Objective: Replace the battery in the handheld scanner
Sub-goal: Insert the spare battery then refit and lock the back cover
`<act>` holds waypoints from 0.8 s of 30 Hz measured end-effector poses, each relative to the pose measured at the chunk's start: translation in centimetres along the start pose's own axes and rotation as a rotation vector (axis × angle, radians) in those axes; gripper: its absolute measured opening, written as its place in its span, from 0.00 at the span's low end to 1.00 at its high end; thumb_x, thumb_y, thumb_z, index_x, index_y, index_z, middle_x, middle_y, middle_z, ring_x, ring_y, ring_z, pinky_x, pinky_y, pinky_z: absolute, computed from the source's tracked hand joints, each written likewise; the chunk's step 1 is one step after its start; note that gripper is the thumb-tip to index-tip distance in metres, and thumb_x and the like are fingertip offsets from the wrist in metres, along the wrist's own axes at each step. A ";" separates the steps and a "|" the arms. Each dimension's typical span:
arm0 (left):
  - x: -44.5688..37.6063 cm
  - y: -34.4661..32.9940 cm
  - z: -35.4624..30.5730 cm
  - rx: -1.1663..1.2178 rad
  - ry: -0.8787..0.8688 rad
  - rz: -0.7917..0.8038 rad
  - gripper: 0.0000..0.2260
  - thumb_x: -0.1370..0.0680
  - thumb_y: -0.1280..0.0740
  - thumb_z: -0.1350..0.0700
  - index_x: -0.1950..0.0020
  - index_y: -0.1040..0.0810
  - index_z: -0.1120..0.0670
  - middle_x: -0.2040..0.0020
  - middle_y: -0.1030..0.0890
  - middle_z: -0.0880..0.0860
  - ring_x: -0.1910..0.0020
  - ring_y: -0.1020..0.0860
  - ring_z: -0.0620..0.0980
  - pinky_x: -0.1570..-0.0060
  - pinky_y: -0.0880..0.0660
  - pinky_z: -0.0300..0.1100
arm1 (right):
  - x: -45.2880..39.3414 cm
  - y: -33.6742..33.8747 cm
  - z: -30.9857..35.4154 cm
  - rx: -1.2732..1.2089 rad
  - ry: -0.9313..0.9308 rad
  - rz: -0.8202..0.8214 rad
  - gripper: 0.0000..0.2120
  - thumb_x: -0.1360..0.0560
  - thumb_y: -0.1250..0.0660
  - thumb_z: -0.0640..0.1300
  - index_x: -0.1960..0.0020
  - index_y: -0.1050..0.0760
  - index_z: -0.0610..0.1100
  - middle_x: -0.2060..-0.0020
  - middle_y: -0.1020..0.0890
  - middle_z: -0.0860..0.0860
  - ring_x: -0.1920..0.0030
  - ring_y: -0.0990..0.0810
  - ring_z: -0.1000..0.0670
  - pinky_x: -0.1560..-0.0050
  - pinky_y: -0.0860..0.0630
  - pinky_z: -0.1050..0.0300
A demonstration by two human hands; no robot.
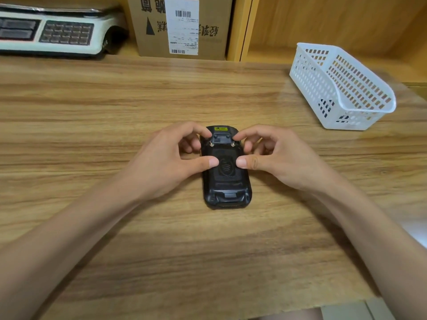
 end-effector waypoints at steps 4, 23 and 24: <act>-0.2 -0.1 0.1 -0.004 -0.011 0.030 0.23 0.35 0.29 0.36 0.44 0.20 0.43 0.54 0.21 0.46 0.52 0.22 0.48 0.45 0.25 0.50 | -0.1 -0.1 0.1 -0.004 0.029 0.010 0.20 0.37 0.22 0.52 0.46 0.18 0.51 0.60 0.21 0.54 0.65 0.28 0.51 0.60 0.29 0.56; -0.3 -0.2 0.1 -0.018 0.004 0.043 0.24 0.35 0.30 0.35 0.43 0.21 0.43 0.54 0.22 0.45 0.52 0.23 0.47 0.44 0.25 0.50 | -0.2 -0.1 0.0 0.011 -0.027 -0.005 0.14 0.34 0.20 0.45 0.50 0.19 0.49 0.58 0.21 0.53 0.63 0.26 0.54 0.58 0.27 0.61; -0.4 -0.2 0.1 -0.020 0.002 0.043 0.24 0.35 0.30 0.35 0.43 0.21 0.43 0.54 0.22 0.45 0.52 0.23 0.47 0.44 0.25 0.50 | -0.1 -0.1 0.0 0.005 -0.033 -0.015 0.14 0.34 0.20 0.46 0.50 0.19 0.49 0.58 0.21 0.53 0.63 0.26 0.54 0.59 0.27 0.61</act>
Point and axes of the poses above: each hand's wrist, its own x-axis away from the middle knuckle, its own y-axis out of the back of the hand, z = x × y, the point moved 7 cm from there along -x, towards the middle knuckle
